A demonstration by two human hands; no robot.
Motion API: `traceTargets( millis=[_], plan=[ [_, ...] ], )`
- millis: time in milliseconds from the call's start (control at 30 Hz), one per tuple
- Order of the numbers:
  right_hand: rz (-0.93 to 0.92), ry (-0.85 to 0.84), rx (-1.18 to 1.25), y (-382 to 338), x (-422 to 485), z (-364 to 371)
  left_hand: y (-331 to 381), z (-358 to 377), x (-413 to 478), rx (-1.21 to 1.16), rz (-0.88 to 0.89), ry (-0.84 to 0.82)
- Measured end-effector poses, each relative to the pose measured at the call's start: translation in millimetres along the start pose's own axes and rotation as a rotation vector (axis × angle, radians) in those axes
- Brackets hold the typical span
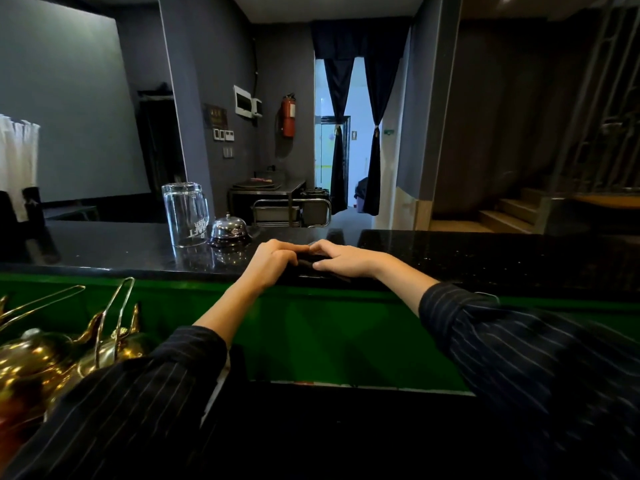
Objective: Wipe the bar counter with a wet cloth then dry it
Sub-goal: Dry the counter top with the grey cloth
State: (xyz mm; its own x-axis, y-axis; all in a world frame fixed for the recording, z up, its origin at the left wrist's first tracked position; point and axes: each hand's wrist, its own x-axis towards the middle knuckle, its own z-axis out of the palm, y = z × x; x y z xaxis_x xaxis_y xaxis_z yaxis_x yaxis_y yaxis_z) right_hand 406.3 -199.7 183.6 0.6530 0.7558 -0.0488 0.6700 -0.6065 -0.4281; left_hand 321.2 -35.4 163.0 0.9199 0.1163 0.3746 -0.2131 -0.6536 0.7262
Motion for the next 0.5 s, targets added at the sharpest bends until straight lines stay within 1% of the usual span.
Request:
traceTargets(
  millis=[67, 133, 200, 300, 333, 400, 433, 500],
  plan=[
    [0.061, 0.041, -0.022, -6, 6, 3, -1, 1, -1, 0.047, 0.006, 0.013],
    [0.069, 0.058, -0.049, -12, 10, 5, 3, 2, -2, 0.039, -0.019, 0.073],
    [0.031, 0.043, -0.100, -16, 11, 6, 7, 0, -4, -0.036, -0.052, 0.151],
    [-0.079, 0.042, -0.193, -20, -1, 12, 5, -9, -5, -0.170, -0.066, 0.233],
    [-0.120, 0.050, -0.229, -20, -9, 14, 1, -14, -6, -0.173, -0.064, 0.241],
    [-0.179, 0.057, -0.284, -15, -25, 17, -7, -24, -7, -0.079, -0.054, 0.221],
    [-0.184, 0.038, -0.278, -10, -30, 15, -10, -30, -7, -0.026, -0.052, 0.208],
    [-0.147, -0.036, -0.229, -4, -31, 6, -16, -38, -11, -0.016, -0.053, 0.171]
  ],
)
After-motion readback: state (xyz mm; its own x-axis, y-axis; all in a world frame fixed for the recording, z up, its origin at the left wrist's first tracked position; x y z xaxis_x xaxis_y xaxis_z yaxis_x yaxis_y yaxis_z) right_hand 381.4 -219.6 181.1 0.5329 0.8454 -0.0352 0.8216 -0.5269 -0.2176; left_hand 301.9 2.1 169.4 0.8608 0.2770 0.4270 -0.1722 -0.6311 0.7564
